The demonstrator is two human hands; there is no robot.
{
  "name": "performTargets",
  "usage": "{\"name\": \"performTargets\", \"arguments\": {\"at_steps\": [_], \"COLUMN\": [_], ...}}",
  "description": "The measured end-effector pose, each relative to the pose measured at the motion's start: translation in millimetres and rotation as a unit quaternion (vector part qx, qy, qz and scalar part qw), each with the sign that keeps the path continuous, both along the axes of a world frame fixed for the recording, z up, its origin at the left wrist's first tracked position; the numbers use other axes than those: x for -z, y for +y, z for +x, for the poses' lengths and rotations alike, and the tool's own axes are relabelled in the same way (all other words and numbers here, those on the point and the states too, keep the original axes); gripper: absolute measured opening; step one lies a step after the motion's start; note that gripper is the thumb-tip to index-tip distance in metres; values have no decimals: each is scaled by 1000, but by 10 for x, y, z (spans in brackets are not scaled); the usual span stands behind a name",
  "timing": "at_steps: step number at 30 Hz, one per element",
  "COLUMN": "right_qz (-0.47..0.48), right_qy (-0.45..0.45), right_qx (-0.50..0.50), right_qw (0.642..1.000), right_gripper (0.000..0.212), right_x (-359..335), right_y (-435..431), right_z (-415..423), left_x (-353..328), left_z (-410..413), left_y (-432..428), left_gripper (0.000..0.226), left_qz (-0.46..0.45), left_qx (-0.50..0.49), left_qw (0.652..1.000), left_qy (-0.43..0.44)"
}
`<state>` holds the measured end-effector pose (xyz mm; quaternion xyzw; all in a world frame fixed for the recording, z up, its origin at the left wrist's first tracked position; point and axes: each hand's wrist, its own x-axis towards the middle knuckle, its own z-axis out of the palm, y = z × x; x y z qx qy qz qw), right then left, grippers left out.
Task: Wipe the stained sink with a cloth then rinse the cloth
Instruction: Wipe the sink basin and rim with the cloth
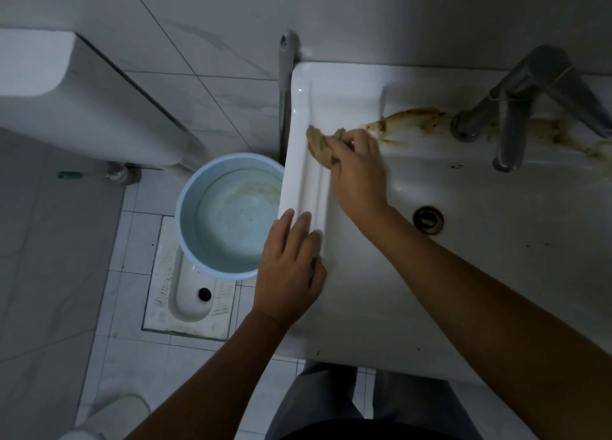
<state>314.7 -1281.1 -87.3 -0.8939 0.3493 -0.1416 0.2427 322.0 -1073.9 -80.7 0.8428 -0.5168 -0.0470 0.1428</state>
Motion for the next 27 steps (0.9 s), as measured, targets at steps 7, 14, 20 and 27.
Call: {"name": "performTargets", "arguments": {"at_steps": [7,14,20,27], "right_qz": [39,3,-13,1], "right_qy": [-6,-12,-45,-31], "right_qx": [-96,50,-24,199], "right_qw": [995,999,999,980], "right_gripper": [40,47,33,42], "right_x": [-43,-118,14,-157], "right_y": [-200,-314,-136,-676], "right_z": [-441,-111,-126,-684], "left_x": [-4,-19,-13,-26], "left_z": [-3,-1,-2,1], "left_y": [1,-1,-6,-2], "left_gripper": [34,34,35,36], "left_qz": [16,7,10,3], "left_qx": [0,2,4,4], "left_qw": [1000,1000,1000,1000], "left_qy": [-4,-5,-12,-2]}}
